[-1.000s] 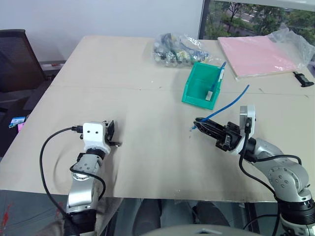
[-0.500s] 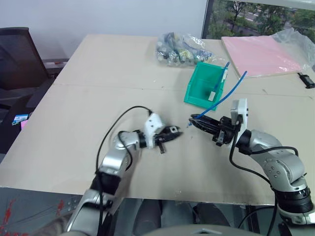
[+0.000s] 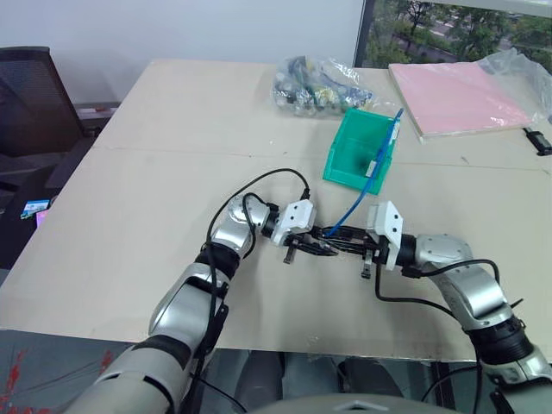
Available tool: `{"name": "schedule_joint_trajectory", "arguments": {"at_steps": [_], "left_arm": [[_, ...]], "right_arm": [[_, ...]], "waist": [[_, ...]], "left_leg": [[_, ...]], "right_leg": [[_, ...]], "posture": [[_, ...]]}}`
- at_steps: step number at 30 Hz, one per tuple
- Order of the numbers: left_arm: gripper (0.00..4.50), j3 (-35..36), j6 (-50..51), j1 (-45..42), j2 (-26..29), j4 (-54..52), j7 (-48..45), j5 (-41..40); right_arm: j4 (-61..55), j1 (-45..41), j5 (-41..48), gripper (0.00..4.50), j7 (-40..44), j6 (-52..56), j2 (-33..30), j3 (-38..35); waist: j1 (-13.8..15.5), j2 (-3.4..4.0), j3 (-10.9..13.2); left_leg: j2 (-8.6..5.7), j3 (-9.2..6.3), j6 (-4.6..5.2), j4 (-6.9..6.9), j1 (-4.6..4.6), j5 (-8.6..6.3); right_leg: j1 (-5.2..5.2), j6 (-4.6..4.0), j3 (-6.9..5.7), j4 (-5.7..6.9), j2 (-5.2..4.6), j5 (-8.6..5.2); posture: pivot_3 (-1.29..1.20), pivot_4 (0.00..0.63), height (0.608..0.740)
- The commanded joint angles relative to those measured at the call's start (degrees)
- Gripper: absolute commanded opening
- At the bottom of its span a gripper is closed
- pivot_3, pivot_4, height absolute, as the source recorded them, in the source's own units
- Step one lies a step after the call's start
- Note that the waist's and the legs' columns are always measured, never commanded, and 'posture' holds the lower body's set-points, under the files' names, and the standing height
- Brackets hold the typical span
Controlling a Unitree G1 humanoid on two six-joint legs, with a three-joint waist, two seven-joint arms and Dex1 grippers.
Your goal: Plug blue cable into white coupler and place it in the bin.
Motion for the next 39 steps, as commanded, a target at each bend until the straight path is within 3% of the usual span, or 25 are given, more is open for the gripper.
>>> {"name": "schedule_joint_trajectory", "arguments": {"at_steps": [1, 39], "left_arm": [[0.61, -1.1, -2.5, 0.5, -1.2, 3.2, -2.3, 2.7], [0.61, 1.3, -4.9, 0.2, -2.0, 8.8, -1.6, 5.5]], "right_arm": [[2.3, -0.6, -2.7, 0.0, 0.2, -3.2, -0.2, -0.4], [-2.9, 1.6, -1.7, 0.0, 0.6, 0.5, -3.0, -1.9]], "waist": [[0.0, 0.0, 0.0], [0.1, 0.0, 0.0]], "left_leg": [[0.0, -0.01, 0.0, 0.04, 0.0, 0.0], [0.03, -0.14, 0.01, 0.46, 0.04, -0.01]], "right_leg": [[0.0, 0.0, -0.1, 0.01, -0.03, 0.0], [0.16, 0.0, -0.31, 0.31, -0.05, 0.0]], "posture": [[0.0, 0.15, 0.74], [0.0, 0.15, 0.74]]}}
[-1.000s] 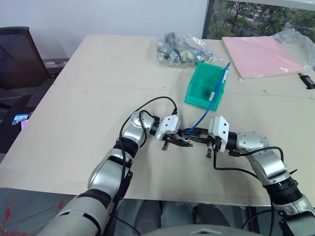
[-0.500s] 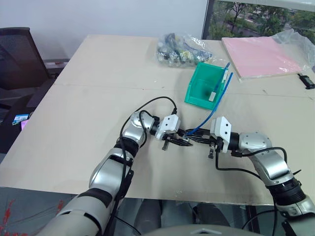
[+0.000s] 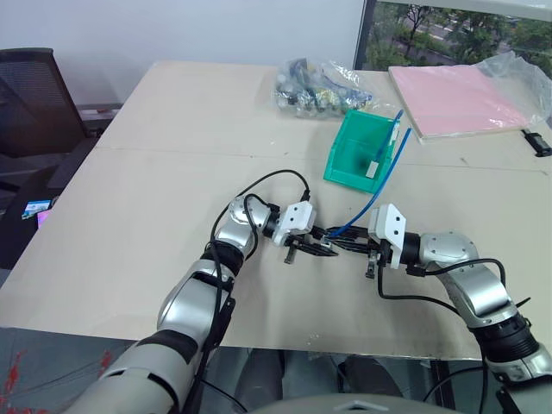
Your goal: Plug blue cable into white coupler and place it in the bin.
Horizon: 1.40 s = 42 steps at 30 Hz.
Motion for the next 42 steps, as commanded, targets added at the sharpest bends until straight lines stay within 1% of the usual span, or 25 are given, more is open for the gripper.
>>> {"name": "schedule_joint_trajectory", "arguments": {"at_steps": [1, 8, 12, 20, 26, 31, 32, 34, 36, 39, 41, 42], "left_arm": [[0.61, -1.8, 0.2, 1.8, -0.1, 2.2, -0.9, 3.6], [0.61, -1.9, 0.1, 1.8, 0.0, 2.5, -1.0, 3.8], [0.61, -2.0, 0.0, 1.6, -0.3, 2.8, -0.9, 4.0], [0.61, -1.8, 0.4, 1.2, -1.0, 2.8, -0.7, 3.8], [0.61, -1.4, 0.7, 1.3, -1.2, 2.8, -0.7, 3.7], [0.61, -1.1, 0.9, 1.5, -1.5, 2.7, -0.8, 3.8], [0.61, -1.0, 0.9, 1.5, -1.6, 2.7, -0.8, 3.9], [0.61, -0.9, 1.0, 1.6, -1.7, 2.6, -0.9, 3.9], [0.61, -0.8, 1.1, 1.7, -1.7, 2.5, -1.0, 4.0], [0.61, -0.6, 1.7, 1.8, -1.7, 2.4, -1.3, 4.1], [0.61, -0.7, 2.8, 1.9, -1.6, 2.3, -1.5, 4.3], [1.11, -0.8, 3.4, 2.0, -1.5, 2.3, -1.4, 4.5]], "right_arm": [[-1.9, 0.8, 0.3, 0.0, -0.2, 0.8, -0.6, -1.3], [-3.7, 1.3, 2.4, 0.0, -1.0, 2.6, -0.1, -3.0], [-3.7, 1.2, 2.1, 0.0, -1.3, 2.9, -0.1, -2.8], [-3.4, 0.3, -0.4, 0.0, -1.8, 3.4, 1.2, 0.3], [-0.9, 0.4, -5.0, 0.0, -3.3, 3.6, 1.6, 3.3], [6.7, 2.5, -9.0, 0.0, -2.3, 3.8, 1.3, 7.6], [8.1, 3.1, -8.9, 0.0, -1.7, 4.2, 1.3, 8.2], [10.1, 4.5, -5.9, 0.0, -0.5, 7.5, 2.6, 8.2], [11.8, 4.6, -5.1, 0.0, 0.4, 4.6, 3.7, 7.7], [9.0, 2.5, -0.6, 0.0, -0.8, 4.4, 6.3, 3.7], [6.6, 0.8, 2.0, 0.0, -0.9, 5.1, 6.9, 1.2], [5.6, 0.0, 2.3, 0.0, -0.6, 5.3, 6.5, 0.7]], "waist": [[0.0, 0.0, 0.0], [0.0, 0.0, 0.0], [0.0, 0.0, 0.0], [0.1, -0.01, 0.0], [0.1, -0.01, 0.0], [-0.1, -0.05, -0.3], [-0.2, -0.07, -0.3], [-0.4, -0.1, -0.8], [-0.7, -0.14, -1.1], [-1.3, -0.1, -1.3], [-1.3, -0.08, -1.3], [-1.3, -0.05, -1.3]], "left_leg": [[0.0, 0.0, 0.0, 0.0, 0.0, 0.0], [0.0, -0.01, 0.0, 0.0, 0.0, 0.0], [0.0, -0.01, 0.0, 0.0, 0.0, 0.0], [0.0, -0.02, 0.0, 0.01, 0.0, 0.0], [0.0, -0.03, 0.0, 0.04, 0.0, 0.0], [0.0, -0.05, 0.0, 0.03, 0.13, 0.0], [0.0, -0.05, 0.0, 0.04, 0.23, 0.0], [0.0, -0.08, 0.01, 0.03, 0.31, -0.01], [0.0, -0.13, 0.02, 0.02, 0.34, -0.01], [0.0, -0.17, 0.07, -0.02, 0.38, -0.04], [-0.01, -0.2, 0.07, -0.02, 0.36, -0.04], [-0.01, -0.21, 0.06, -0.02, 0.35, -0.04]], "right_leg": [[0.0, 0.0, 0.0, 0.0, 0.0, 0.0], [0.01, 0.0, 0.0, 0.0, 0.0, 0.0], [0.01, 0.0, -0.01, 0.0, 0.0, 0.0], [0.01, 0.0, -0.02, 0.0, 0.0, 0.0], [0.03, 0.0, -0.04, 0.01, 0.0, 0.0], [0.14, 0.0, -0.04, 0.01, 0.01, 0.0], [0.25, 0.0, -0.04, 0.0, 0.01, 0.0], [0.35, 0.0, -0.05, -0.02, 0.02, 0.0], [0.41, 0.0, -0.07, -0.02, 0.04, 0.0], [0.48, 0.0, -0.08, -0.05, 0.06, -0.01], [0.48, 0.0, -0.11, -0.04, 0.06, -0.01], [0.48, 0.0, -0.11, -0.04, 0.06, -0.01]], "posture": [[0.0, 0.15, 0.74], [0.0, 0.15, 0.74], [0.0, 0.15, 0.74], [0.0, 0.15, 0.74], [0.0, 0.15, 0.74], [0.0, 0.15, 0.74], [0.0, 0.15, 0.74], [0.0, 0.15, 0.74], [0.0, 0.15, 0.74], [0.0, 0.15, 0.74], [0.0, 0.15, 0.74], [0.0, 0.15, 0.74]]}}
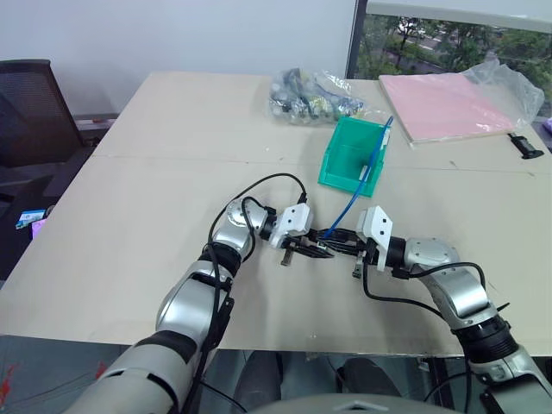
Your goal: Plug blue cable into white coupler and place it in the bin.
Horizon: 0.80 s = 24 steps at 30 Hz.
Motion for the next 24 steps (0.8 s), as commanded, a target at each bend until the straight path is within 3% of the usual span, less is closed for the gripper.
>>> {"name": "schedule_joint_trajectory", "arguments": {"at_steps": [1, 3, 7, 12, 16, 20, 24], "left_arm": [[1.63, -2.1, 3.0, 1.9, -1.0, 0.4, -0.9, 2.6], [2.39, -1.3, 3.3, 2.2, -0.8, -0.4, 2.5, 2.9], [4.36, 1.2, 7.0, 5.5, 0.3, -9.7, 7.9, 0.8], [4.36, 4.2, 20.5, 16.0, 3.7, -34.7, 18.8, -0.3], [4.36, 7.3, 38.9, 23.4, 4.9, -57.2, 31.1, -0.7], [4.36, 11.3, 59.7, 24.9, 2.7, -75.0, 44.2, -1.5], [4.36, 12.7, 73.4, 21.6, 0.2, -84.7, 54.5, -0.5]], "right_arm": [[-1.4, -1.7, 1.2, 0.0, 1.4, 3.7, -1.2, -0.3], [-3.0, -3.6, 1.4, 0.0, 1.5, 5.2, -2.0, -0.8], [-6.8, -8.3, 6.9, 0.0, -0.3, 14.4, -1.8, -4.1], [-3.7, -19.4, 14.4, 0.0, -2.2, 27.1, -2.1, -10.1], [10.1, -31.3, 12.6, 0.0, -1.9, 31.8, -3.9, -10.9], [32.5, -44.1, 4.9, 0.0, 0.3, 25.9, -3.9, -7.7], [56.1, -55.3, -2.1, 0.0, -0.6, 16.4, -1.4, -6.9]], "waist": [[0.0, 0.07, 0.1], [0.0, 0.22, 0.2], [0.1, 0.41, 0.3], [-0.2, 0.56, 0.5], [-0.3, 0.59, 0.7], [0.1, 0.59, 0.9], [-0.5, 0.55, 1.1]], "left_leg": [[0.0, 0.0, -0.01, 0.0, -0.01, 0.0], [-0.01, -0.02, -0.01, 0.0, -0.05, 0.0], [-0.02, -0.17, -0.01, 0.0, -0.11, 0.01], [-0.09, -0.4, -0.03, 0.01, -0.22, 0.02], [-0.1, -0.55, -0.04, -0.03, -0.23, 0.02], [-0.12, -0.56, -0.02, -0.06, -0.28, 0.02], [-0.19, -0.58, -0.05, 0.0, -0.65, 0.03]], "right_leg": [[0.0, 0.0, 0.0, 0.0, 0.0, 0.0], [-0.03, 0.0, -0.01, 0.0, 0.0, 0.0], [-0.03, 0.0, -0.12, 0.0, 0.0, 0.0], [-0.07, 0.0, -0.17, 0.04, -0.03, 0.0], [-0.14, 0.0, -0.18, 0.07, 0.01, 0.0], [-0.24, 0.0, -0.19, 0.07, -0.01, 0.0], [-0.59, 0.0, -0.18, 0.08, -0.06, 0.01]], "posture": [[0.0, 0.15, 0.74], [0.0, 0.15, 0.74], [0.0, 0.15, 0.74], [0.0, 0.15, 0.74], [0.0, 0.15, 0.74], [0.0, 0.15, 0.74], [0.0, 0.15, 0.74]]}}
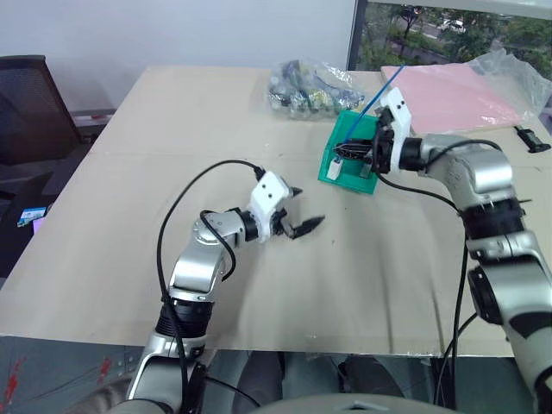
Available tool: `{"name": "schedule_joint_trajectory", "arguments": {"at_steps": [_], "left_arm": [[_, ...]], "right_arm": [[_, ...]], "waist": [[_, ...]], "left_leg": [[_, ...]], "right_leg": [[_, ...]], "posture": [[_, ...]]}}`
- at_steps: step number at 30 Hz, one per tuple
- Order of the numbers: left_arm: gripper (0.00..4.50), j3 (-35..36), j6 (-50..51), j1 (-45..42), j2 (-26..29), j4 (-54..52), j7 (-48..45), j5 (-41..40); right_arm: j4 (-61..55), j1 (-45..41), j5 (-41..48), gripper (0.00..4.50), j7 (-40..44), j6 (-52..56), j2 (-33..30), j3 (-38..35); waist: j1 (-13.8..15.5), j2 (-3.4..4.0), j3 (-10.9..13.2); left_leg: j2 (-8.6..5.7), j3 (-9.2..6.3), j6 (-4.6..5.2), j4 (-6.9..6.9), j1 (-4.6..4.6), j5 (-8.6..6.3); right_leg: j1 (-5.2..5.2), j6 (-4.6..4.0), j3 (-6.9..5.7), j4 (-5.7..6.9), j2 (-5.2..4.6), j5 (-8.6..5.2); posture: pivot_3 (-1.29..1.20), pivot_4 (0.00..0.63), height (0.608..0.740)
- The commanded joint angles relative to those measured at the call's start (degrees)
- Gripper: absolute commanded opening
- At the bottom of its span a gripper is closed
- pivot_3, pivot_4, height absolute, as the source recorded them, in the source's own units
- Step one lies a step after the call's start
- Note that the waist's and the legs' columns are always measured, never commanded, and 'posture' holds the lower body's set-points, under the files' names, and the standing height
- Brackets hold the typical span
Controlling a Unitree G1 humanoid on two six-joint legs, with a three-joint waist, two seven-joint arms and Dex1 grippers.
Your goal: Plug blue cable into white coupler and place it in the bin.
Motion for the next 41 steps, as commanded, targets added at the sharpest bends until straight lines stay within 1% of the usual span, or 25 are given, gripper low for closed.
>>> {"name": "schedule_joint_trajectory", "arguments": {"at_steps": [1, 2, 5, 8, 11, 14, 15, 16, 19, 21, 24, 25, 27, 28, 30, 33, 35, 37, 38, 40, 41], "left_arm": [[4.36, 1.3, 10.0, -4.1, -1.4, -8.6, 8.9, 0.6], [4.36, 1.3, 10.8, -5.1, -1.4, -9.2, 10.2, 0.7], [4.36, 1.6, 12.5, -7.6, -2.2, -9.7, 12.8, -0.7], [4.43, 0.6, 12.9, -8.4, -2.0, -9.1, 13.6, -1.8], [4.43, -0.2, 12.7, -8.8, -1.8, -8.6, 13.7, -3.1], [4.43, -0.4, 13.1, -8.4, -1.4, -9.3, 14.0, -4.2], [4.43, -0.4, 13.1, -8.1, -1.2, -9.7, 14.0, -4.5], [4.43, -0.3, 13.1, -7.7, -0.8, -10.1, 14.1, -4.9], [4.43, 0.8, 11.4, -5.5, -0.2, -12.1, 14.0, -6.5], [4.43, 1.6, 9.6, -2.8, 0.8, -15.1, 13.6, -7.6], [4.43, 3.6, 8.2, 2.1, 2.2, -19.0, 13.5, -9.1], [4.43, 4.9, 7.6, 4.7, 2.5, -20.1, 13.5, -10.0], [4.43, 7.7, 3.7, 11.3, 2.3, -21.4, 13.2, -11.5], [4.43, 8.7, 1.8, 14.5, 2.2, -21.5, 12.8, -12.1], [4.43, 7.8, -4.6, 22.2, 5.3, -20.6, 9.8, -10.5], [4.43, 6.9, -11.5, 32.3, 8.1, -18.7, 6.5, -9.5], [4.43, 6.7, -14.9, 36.1, 8.9, -17.3, 5.7, -9.5], [4.43, 6.5, -18.4, 38.6, 9.8, -15.2, 5.2, -8.6], [4.43, 6.3, -20.2, 39.3, 10.3, -14.2, 5.1, -7.9], [4.43, 6.0, -22.6, 40.1, 10.8, -12.6, 5.1, -7.2], [4.43, 5.9, -23.3, 40.3, 10.7, -12.0, 5.0, -7.6]], "right_arm": [[18.0, -9.3, -6.1, 0.0, -1.1, -10.0, 1.6, -0.4], [21.4, -10.8, -7.4, 0.0, -1.4, -12.0, 2.0, -0.4], [28.8, -14.5, -9.8, 0.0, -3.1, -16.2, 2.9, -1.6], [33.4, -16.9, -11.6, 1.06, -6.7, -20.0, 2.9, -3.4], [35.1, -18.4, -12.9, 2.44, -9.0, -22.5, 1.7, -5.1], [34.2, -19.1, -14.5, 3.89, -11.9, -24.5, -1.4, -6.2], [33.6, -18.9, -14.9, 4.3, -12.7, -24.9, -2.4, -6.5], [32.6, -18.4, -15.0, 4.42, -13.2, -24.7, -3.7, -7.1], [25.2, -13.2, -14.2, 4.42, -10.7, -24.4, -7.6, -8.6], [15.6, -4.6, -12.8, 4.42, -8.0, -27.3, -9.6, -10.0], [-1.3, 11.8, -8.9, 4.42, -5.9, -30.6, -10.6, -13.7], [-9.1, 19.8, -6.0, 4.42, -3.2, -31.5, -10.5, -15.0], [-25.4, 35.8, 2.4, 4.42, 1.1, -29.3, -8.9, -18.1], [-31.4, 41.6, 5.8, 4.42, 2.0, -27.9, -8.1, -19.3], [-38.7, 51.2, 7.8, 4.42, 2.1, -25.7, -7.9, -19.5], [-44.3, 62.2, 9.0, 4.42, 1.7, -24.3, -7.4, -19.7], [-45.1, 67.1, 7.4, 4.42, 1.3, -26.2, -7.2, -19.5], [-45.1, 71.2, 5.0, 4.42, 1.4, -29.1, -7.3, -18.9], [-45.1, 72.5, 4.5, 4.42, 0.9, -30.2, -7.0, -19.0], [-45.5, 74.1, 4.0, 4.42, -0.5, -31.5, -6.2, -19.5], [-46.0, 74.7, 4.2, 4.42, -0.7, -31.6, -6.0, -19.5]], "waist": [[-0.2, 0.0, 0.0], [-0.2, 0.01, 0.0], [-0.2, 0.01, 0.0], [-0.3, 0.01, 0.0], [-0.2, 0.02, 0.0], [0.0, 0.06, 0.0], [0.1, 0.06, 0.0], [0.1, 0.06, 0.0], [0.2, 0.06, 0.0], [0.2, 0.02, 0.0], [0.3, -0.01, 0.0], [0.3, 0.0, 0.0], [0.6, 0.1, 0.0], [0.6, 0.16, 0.0], [0.3, 0.3, 0.0], [0.2, 0.32, 0.0], [0.4, 0.24, 0.1], [0.8, 0.22, 0.1], [0.9, 0.23, 0.2], [0.5, 0.15, 0.4], [0.5, 0.15, 0.4]], "left_leg": [[0.0, 0.03, 0.0, 0.05, -0.19, 0.01], [0.0, -0.03, -0.01, 0.11, -0.44, 0.01], [0.01, -0.03, -0.01, 0.19, -0.49, 0.01], [0.02, -0.04, 0.0, 0.15, -0.53, 0.01], [0.06, -0.1, 0.0, 0.08, -0.58, 0.01], [0.07, -0.1, 0.0, 0.01, -0.61, 0.01], [0.07, -0.1, 0.0, 0.0, -0.61, 0.01], [0.07, -0.1, 0.0, -0.01, -0.62, 0.01], [0.07, -0.06, 0.0, -0.04, -0.7, 0.01], [0.07, -0.07, 0.0, -0.03, -0.71, 0.0], [0.12, -0.07, 0.01, -0.01, -0.74, 0.0], [0.13, -0.05, 0.01, 0.05, -0.8, 0.0], [0.17, 0.04, 0.02, 0.1, -1.05, 0.0], [0.18, 0.08, 0.05, 0.19, -1.22, -0.02], [0.21, 0.12, 0.1, 0.21, -1.34, -0.05], [0.22, 0.12, 0.1, -0.06, -1.29, -0.05], [0.22, 0.1, 0.1, -0.04, -1.13, -0.05], [0.18, 0.1, 0.09, -0.19, -0.89, -0.06], [0.1, 0.11, 0.02, -0.53, -0.58, -0.01], [0.0, 0.16, 0.11, -0.58, -0.01, 0.01], [-0.02, 0.27, 0.21, -0.72, 0.44, 0.08]], "right_leg": [[-0.17, 0.0, 0.02, 0.02, 0.01, 0.0], [-0.39, 0.0, -0.04, 0.08, 0.03, 0.0], [-0.46, 0.0, -0.16, 0.2, 0.03, 0.01], [-0.48, 0.0, -0.33, 0.2, 0.0, 0.0], [-0.48, 0.0, -0.56, 0.2, 0.0, 0.0], [-0.48, 0.0, -0.6, 0.16, -0.01, 0.0], [-0.48, 0.0, -0.6, 0.14, -0.01, 0.0], [-0.47, 0.0, -0.61, 0.13, -0.02, 0.0], [-0.47, 0.0, -0.6, 0.04, -0.04, 0.0], [-0.45, 0.0, -0.61, 0.04, -0.03, 0.0], [-0.35, 0.0, -0.67, 0.02, -0.01, 0.01], [-0.33, 0.0, -0.67, 0.06, 0.0, 0.0], [-0.39, 0.0, -0.71, 0.08, 0.02, 0.0], [-0.42, 0.0, -0.78, 0.14, 0.04, 0.0], [-0.51, 0.0, -0.87, 0.26, 0.03, 0.0], [-0.48, 0.0, -0.86, -0.01, 0.02, 0.0], [-0.35, -0.01, -0.85, -0.1, -0.01, -0.01], [-0.05, -0.05, -0.82, -0.77, -0.04, -0.04], [0.15, -0.07, -0.73, -0.91, -0.08, -0.02], [0.7, -0.08, -0.48, -0.89, -0.08, -0.02], [1.03, -0.14, -0.33, -0.9, -0.08, 0.02]], "posture": [[0.0, 0.15, 0.74], [0.0, 0.15, 0.74], [0.0, 0.15, 0.74], [0.0, 0.15, 0.74], [0.0, 0.15, 0.74], [0.0, 0.15, 0.74], [0.0, 0.15, 0.74], [0.0, 0.15, 0.74], [0.0, 0.15, 0.74], [0.0, 0.15, 0.74], [0.0, 0.15, 0.74], [0.0, 0.15, 0.74], [0.0, 0.15, 0.74], [0.0, 0.15, 0.74], [0.0, 0.15, 0.74], [0.0, 0.15, 0.74], [0.0, 0.15, 0.74], [0.0, 0.15, 0.74], [0.0, 0.15, 0.74], [0.0, 0.15, 0.74], [0.0, 0.15, 0.74]]}}
